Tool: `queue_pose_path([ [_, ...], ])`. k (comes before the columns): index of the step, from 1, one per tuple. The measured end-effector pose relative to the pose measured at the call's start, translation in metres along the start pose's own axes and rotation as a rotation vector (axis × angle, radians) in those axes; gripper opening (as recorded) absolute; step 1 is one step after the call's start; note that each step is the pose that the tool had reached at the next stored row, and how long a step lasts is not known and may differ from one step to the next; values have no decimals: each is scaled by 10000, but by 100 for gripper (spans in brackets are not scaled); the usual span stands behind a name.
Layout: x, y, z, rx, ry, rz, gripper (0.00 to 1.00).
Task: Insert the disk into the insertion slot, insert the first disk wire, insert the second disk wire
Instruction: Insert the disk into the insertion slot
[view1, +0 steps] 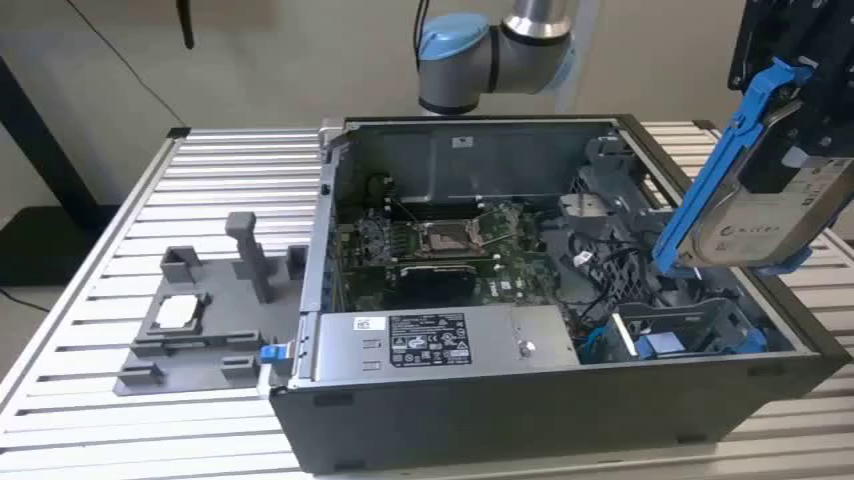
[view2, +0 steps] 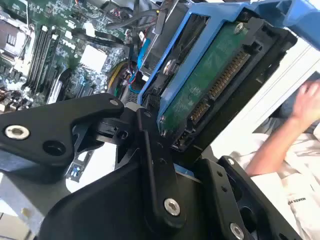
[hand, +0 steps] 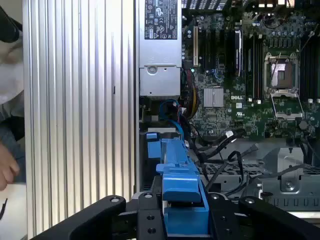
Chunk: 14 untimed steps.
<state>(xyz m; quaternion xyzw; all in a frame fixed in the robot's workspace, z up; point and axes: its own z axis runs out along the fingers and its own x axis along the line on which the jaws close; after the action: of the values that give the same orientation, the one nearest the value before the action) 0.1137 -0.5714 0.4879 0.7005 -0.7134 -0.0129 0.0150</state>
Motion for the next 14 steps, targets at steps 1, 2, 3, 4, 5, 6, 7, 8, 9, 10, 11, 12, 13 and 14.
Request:
queue_pose_path([
  [1,0,0,0,0,0,0,33],
  [2,0,0,0,0,0,0,33],
  [3,0,0,0,0,0,0,33],
  [4,0,0,0,0,0,0,33],
  [5,0,0,0,0,0,0,33],
  [6,0,0,0,0,0,0,33],
  [7,0,0,0,0,0,0,33],
  [8,0,0,0,0,0,0,33],
  [9,0,0,0,0,0,0,33],
  [10,0,0,0,0,0,0,33],
  [11,0,0,3,0,1,0,33],
  [12,0,0,9,0,0,0,33],
  [13,0,-1,16,0,0,0,33],
  [14,0,-1,24,0,1,0,33],
])
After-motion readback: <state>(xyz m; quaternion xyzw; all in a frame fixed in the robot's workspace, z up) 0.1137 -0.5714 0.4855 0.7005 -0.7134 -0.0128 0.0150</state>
